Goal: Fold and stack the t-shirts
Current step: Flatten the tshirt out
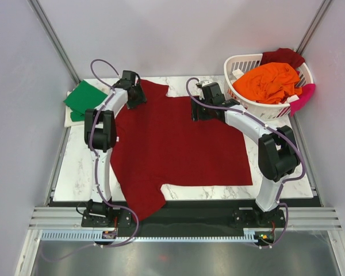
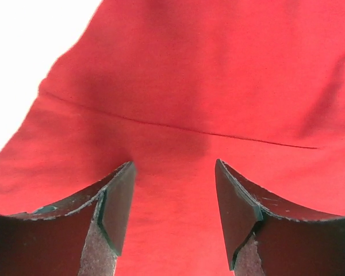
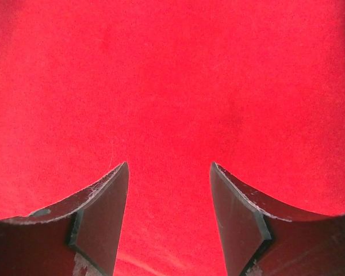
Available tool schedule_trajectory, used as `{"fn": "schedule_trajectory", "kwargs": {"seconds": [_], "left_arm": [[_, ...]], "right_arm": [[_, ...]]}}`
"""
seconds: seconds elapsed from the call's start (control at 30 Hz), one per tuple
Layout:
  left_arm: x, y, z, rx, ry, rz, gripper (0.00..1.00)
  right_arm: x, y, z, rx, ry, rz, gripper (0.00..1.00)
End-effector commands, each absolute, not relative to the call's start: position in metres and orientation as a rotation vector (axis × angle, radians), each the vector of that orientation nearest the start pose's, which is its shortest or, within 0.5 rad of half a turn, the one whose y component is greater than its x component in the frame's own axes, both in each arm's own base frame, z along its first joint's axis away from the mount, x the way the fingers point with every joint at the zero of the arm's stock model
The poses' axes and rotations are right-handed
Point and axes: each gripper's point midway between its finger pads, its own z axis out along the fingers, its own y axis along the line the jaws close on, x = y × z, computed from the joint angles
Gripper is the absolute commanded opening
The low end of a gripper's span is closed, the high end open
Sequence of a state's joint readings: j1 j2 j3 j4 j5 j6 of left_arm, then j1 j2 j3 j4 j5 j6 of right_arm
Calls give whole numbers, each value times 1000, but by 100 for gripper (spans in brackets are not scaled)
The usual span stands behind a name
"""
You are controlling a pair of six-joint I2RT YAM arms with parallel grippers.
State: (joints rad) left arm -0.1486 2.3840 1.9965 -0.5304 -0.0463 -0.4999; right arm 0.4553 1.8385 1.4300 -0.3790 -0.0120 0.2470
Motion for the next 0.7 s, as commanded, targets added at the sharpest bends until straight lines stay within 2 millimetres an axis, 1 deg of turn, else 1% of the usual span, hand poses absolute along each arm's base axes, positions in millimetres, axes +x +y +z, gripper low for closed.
{"fn": "schedule_trajectory", "kwargs": {"seconds": [0.0, 0.03, 0.07, 0.1, 0.13, 0.17, 0.2, 0.23, 0.27, 0.3, 0.33, 0.37, 0.4, 0.43, 0.47, 0.5, 0.53, 0.57, 0.6, 0.63, 0.67], "left_arm": [[565, -48, 17, -594, 2535, -156, 66], [564, -36, 15, -617, 2541, -123, 66], [558, -24, 13, -665, 2563, -108, 64], [559, -18, 11, -679, 2573, -142, 64], [557, 5, 10, -719, 2566, -107, 64], [555, 13, 11, -711, 2566, -74, 64], [552, 24, 11, -726, 2568, -55, 64], [551, 29, 14, -699, 2569, -25, 64], [550, 32, 14, -683, 2570, 1, 64], [549, 36, 14, -665, 2573, 34, 64], [548, 39, 16, -654, 2572, 54, 65], [546, 41, 15, -658, 2573, 64, 65], [547, 40, 16, -660, 2572, 46, 65], [549, 36, 15, -650, 2575, 25, 65], [550, 33, 13, -645, 2581, 1, 66], [552, 26, 11, -635, 2589, -41, 66], [553, 23, 8, -619, 2601, -61, 66], [555, 21, 9, -607, 2598, -81, 66], [556, 16, 12, -597, 2595, -104, 66], [558, 15, 13, -576, 2593, -102, 66], [558, 15, 13, -569, 2591, -102, 65]], "right_arm": [[440, 232, 132, -262, 2331, 371, 67], [442, 232, 132, -262, 2328, 370, 68], [445, 232, 126, -260, 2339, 362, 68], [450, 235, 130, -258, 2325, 362, 69], [454, 236, 130, -257, 2325, 360, 70], [457, 238, 120, -259, 2342, 354, 70], [468, 235, 126, -240, 2326, 313, 70], [473, 234, 124, -239, 2329, 288, 70], [477, 234, 111, -239, 2357, 260, 71], [487, 235, 121, -232, 2338, 245, 71], [493, 231, 108, -232, 2357, 193, 71], [499, 231, 106, -226, 2357, 174, 71], [510, 233, 118, -215, 2328, 164, 72], [516, 234, 106, -214, 2339, 148, 72], [522, 237, 106, -225, 2333, 152, 72], [536, 245, 120, -221, 2290, 172, 73], [542, 250, 104, -232, 2309, 180, 73], [548, 256, 102, -239, 2302, 193, 73], [562, 265, 118, -234, 2256, 224, 73], [568, 270, 117, -236, 2247, 240, 73], [574, 274, 97, -242, 2265, 243, 73]]}}
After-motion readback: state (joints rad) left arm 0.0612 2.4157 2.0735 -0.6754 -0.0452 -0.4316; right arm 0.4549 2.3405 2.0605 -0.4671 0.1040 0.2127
